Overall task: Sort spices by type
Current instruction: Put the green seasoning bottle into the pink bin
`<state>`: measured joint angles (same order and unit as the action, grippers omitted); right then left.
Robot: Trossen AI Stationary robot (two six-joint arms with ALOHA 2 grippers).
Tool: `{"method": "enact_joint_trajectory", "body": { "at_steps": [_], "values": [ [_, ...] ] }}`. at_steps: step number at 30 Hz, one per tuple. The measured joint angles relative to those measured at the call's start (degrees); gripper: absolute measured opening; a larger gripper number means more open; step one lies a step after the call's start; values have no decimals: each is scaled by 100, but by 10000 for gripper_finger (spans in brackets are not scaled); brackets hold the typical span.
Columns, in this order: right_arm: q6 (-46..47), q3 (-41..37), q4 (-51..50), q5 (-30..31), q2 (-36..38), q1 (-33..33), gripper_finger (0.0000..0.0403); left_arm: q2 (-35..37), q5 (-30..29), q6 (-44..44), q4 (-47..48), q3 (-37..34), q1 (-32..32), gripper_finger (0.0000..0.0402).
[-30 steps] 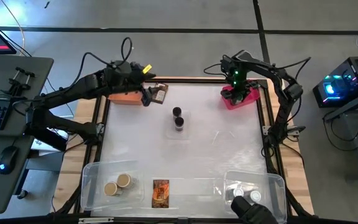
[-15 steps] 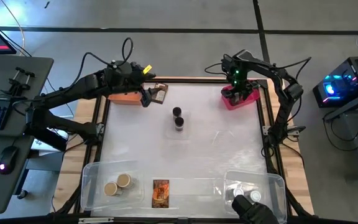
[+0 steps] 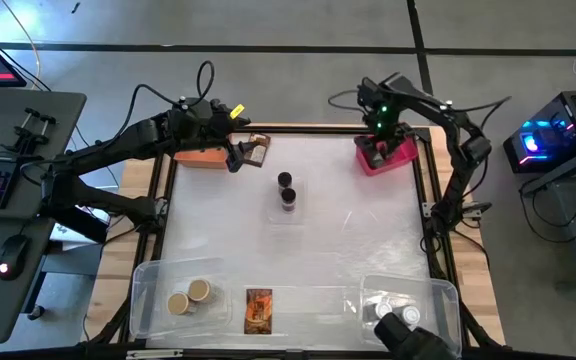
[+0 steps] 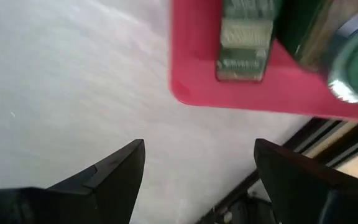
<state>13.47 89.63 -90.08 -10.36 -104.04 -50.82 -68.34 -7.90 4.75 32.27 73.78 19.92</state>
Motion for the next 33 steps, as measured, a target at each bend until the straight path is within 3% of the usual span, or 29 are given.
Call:
{"method": "enact_joint_trajectory", "body": {
  "at_steps": [7,13,20,24,29,30,33],
  "values": [
    [-45,741,328,450,109,69,298,0,0,0,0,0,0,294],
    [-69,344,1509,325,98,17,298,0,-2,-17,1,0,0,294],
    [-179,-46,1621,901,65,-42,287,0,-15,-201,0,0,0,294],
    [-284,-48,1487,1210,65,85,218,-1,-20,-259,-2,0,0,294],
    [-634,-48,1307,1372,65,242,41,0,-24,-309,-18,0,0,294],
    [-789,-48,1296,1398,65,257,22,0,-24,-318,-32,0,0,294],
    [-982,-48,1255,1615,40,261,18,0,-26,-321,-46,0,0,294]
  ]
}}
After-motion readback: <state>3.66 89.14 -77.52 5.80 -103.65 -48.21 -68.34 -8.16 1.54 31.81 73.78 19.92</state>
